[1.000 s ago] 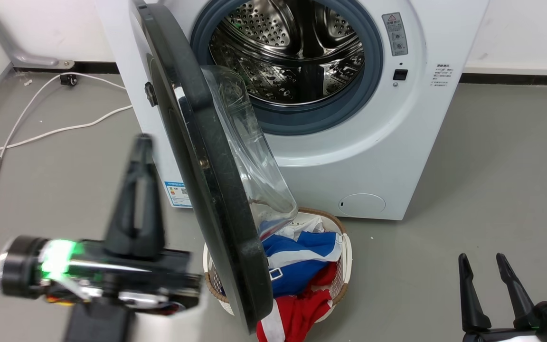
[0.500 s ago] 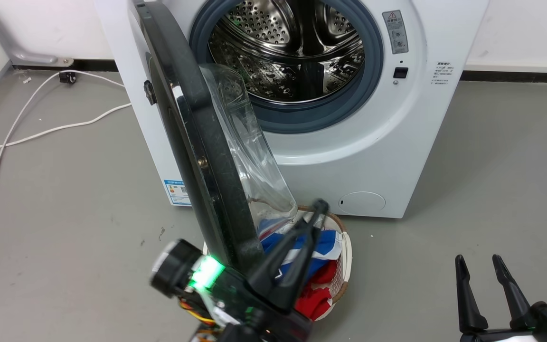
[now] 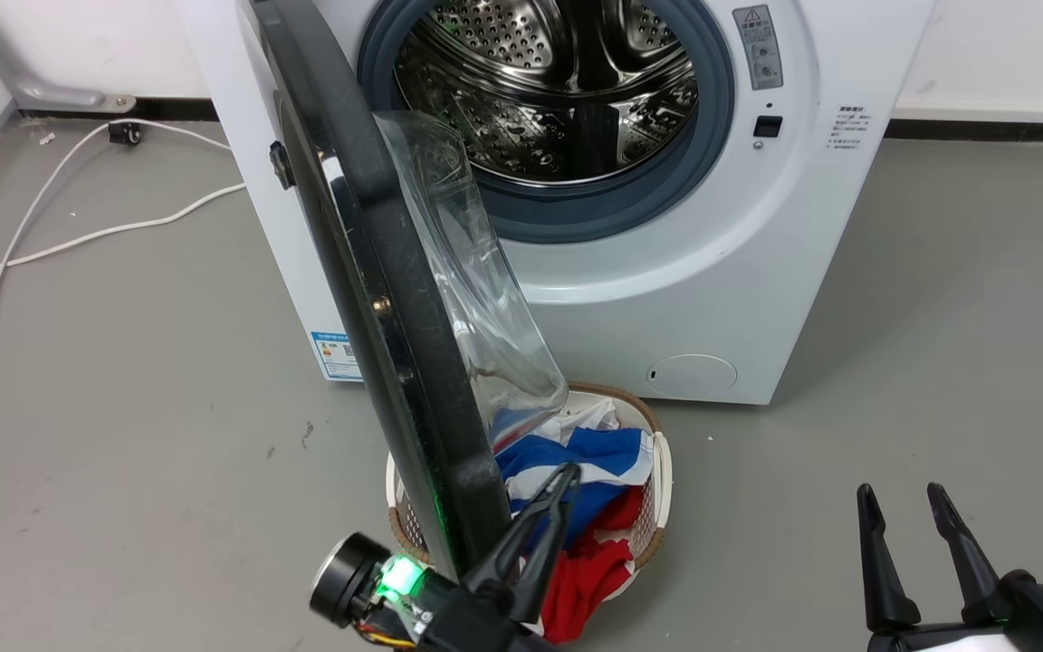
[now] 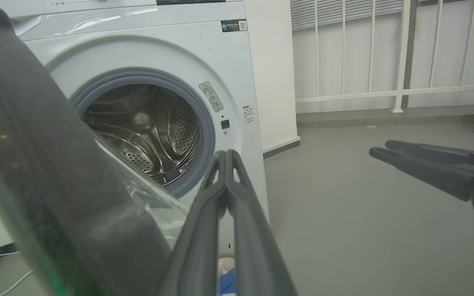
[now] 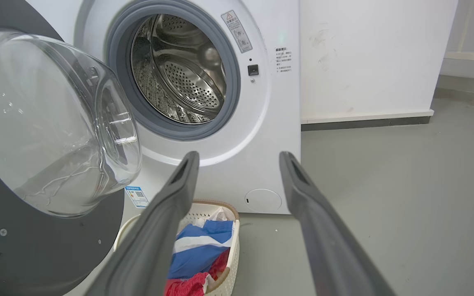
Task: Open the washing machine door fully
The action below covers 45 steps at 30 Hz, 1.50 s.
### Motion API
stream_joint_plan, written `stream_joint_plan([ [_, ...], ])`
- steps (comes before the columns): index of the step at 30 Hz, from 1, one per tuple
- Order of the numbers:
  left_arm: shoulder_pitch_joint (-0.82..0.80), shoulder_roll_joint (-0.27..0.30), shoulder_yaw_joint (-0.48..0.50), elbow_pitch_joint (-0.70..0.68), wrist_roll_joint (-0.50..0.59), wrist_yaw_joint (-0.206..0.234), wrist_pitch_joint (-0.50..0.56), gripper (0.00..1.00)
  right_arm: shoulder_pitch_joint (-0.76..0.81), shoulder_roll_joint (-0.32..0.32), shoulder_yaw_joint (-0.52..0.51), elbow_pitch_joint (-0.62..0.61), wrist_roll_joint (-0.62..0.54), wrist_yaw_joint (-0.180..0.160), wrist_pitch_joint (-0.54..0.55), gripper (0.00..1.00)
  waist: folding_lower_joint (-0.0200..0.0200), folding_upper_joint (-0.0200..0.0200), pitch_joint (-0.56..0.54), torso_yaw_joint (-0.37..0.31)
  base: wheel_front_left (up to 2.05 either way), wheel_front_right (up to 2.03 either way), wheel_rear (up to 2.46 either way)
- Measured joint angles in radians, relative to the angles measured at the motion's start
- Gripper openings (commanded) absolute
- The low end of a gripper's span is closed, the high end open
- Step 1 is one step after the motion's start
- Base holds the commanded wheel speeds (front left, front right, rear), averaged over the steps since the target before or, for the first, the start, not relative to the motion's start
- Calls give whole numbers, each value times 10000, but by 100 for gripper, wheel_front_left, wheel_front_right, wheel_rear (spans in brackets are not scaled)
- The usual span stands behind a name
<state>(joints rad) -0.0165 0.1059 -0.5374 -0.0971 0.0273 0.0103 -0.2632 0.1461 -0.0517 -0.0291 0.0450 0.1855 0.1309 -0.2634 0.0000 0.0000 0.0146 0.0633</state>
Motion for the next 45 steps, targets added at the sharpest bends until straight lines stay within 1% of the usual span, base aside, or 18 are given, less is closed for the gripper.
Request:
stream_joint_plan([
  [7, 202, -48, 399, 809, -393, 378, 0, 0, -35, 2, 35, 86, 0, 0, 0, 100, 0, 0, 55, 115, 0, 0, 0],
  [18, 915, -6, 779, 472, -646, 821, -44, 0, 13, 4, 52, 174, 29, -2, 0, 100, 0, 0, 6, 567, 0, 0, 0],
  [25, 1164, 257, 955, 100, -648, 918, -56, 0, 85, 6, 138, 199, -8, 0, 0, 100, 0, 0, 83, 1137, 0, 0, 0],
  [36, 1380, 594, 1668, -130, -763, 1321, -38, 0, 66, 8, 109, 182, -17, 0, 0, 100, 0, 0, 251, 1953, 0, 0, 0],
  [42, 1528, 871, 2472, -105, -1074, 1557, -36, 0, 2, 8, 163, 182, -50, 0, 0, 100, 0, 0, 360, 2102, 0, 0, 0],
  [45, 1525, 1200, 3058, 50, -1225, 1588, -33, 0, -35, 8, 211, 180, -104, 0, 0, 100, 0, 0, 430, 2086, 0, 0, 0],
])
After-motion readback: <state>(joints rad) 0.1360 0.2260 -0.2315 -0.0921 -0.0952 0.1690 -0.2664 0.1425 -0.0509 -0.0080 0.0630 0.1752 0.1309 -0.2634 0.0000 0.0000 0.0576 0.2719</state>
